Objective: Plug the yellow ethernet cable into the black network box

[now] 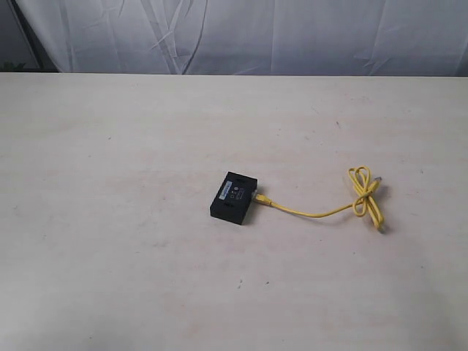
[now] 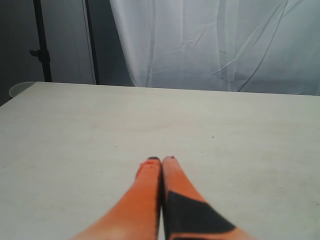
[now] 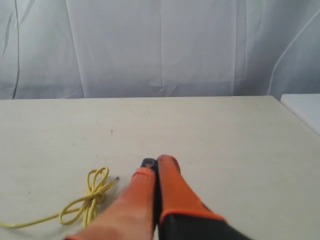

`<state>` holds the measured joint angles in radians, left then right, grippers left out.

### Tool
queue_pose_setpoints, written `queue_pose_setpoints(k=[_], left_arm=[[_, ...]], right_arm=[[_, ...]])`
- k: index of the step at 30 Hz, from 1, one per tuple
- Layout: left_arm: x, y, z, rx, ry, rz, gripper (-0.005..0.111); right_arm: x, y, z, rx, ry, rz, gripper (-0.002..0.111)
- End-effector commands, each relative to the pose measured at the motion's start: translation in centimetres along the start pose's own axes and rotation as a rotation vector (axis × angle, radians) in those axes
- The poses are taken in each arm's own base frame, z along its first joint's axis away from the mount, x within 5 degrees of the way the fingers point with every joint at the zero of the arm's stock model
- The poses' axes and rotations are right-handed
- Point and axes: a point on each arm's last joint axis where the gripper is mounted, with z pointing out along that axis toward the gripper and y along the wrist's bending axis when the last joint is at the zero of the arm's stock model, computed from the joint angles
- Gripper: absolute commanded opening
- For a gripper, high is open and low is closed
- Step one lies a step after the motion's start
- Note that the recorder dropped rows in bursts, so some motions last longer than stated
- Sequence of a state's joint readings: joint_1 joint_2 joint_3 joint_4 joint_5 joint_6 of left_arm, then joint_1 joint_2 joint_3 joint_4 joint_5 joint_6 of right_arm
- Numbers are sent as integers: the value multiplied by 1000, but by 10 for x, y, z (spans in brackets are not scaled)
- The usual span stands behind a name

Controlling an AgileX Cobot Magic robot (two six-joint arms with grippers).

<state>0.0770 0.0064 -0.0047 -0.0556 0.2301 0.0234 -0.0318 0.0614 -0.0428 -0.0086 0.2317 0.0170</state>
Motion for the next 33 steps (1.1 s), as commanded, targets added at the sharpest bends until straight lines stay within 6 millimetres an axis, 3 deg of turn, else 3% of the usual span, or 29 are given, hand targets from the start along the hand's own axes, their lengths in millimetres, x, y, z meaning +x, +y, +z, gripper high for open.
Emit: queue_pose_setpoints(k=[1, 33], left_arm=[[1, 0, 0, -2, -1, 0, 0], [1, 0, 0, -2, -1, 0, 0]], right_arm=[[12, -1, 0, 7, 5, 2, 0], [17, -1, -1, 9, 51, -3, 0]])
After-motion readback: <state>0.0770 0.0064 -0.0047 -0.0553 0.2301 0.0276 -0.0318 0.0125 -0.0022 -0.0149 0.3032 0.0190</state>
